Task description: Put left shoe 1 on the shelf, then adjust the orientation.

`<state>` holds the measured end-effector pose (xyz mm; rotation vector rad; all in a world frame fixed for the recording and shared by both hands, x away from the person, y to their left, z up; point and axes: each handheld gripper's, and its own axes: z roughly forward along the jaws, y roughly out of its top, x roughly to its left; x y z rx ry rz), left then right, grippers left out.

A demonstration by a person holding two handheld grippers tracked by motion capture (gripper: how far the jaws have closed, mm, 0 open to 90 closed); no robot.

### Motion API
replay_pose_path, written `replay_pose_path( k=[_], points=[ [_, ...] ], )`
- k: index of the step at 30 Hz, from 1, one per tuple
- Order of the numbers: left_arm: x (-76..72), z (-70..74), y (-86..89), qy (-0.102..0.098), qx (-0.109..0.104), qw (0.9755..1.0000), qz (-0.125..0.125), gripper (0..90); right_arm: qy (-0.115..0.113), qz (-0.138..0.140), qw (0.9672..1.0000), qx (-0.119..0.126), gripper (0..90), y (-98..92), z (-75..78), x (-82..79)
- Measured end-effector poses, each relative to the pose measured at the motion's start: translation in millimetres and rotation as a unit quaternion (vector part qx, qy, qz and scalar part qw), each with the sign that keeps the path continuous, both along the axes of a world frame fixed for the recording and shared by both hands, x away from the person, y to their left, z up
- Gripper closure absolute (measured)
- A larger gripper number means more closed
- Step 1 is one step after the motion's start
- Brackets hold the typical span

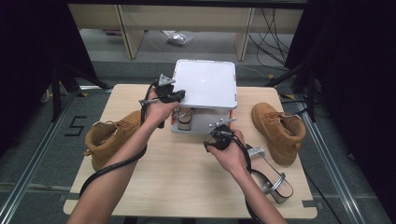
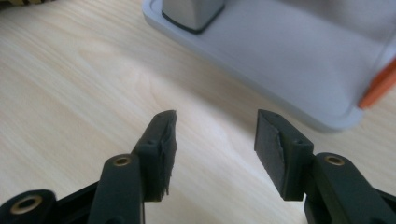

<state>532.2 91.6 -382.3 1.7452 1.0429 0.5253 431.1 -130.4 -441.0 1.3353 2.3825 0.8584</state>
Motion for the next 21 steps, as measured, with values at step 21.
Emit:
replay_pose_path(
  k=[21],
  points=[
    [-0.4, 1.9, -0.8, 0.003, 0.009, 1.0, 0.001, 89.4, 0.032, -0.031, 0.999, -0.008, 46.5, -82.1, 13.2, -24.6]
  ],
)
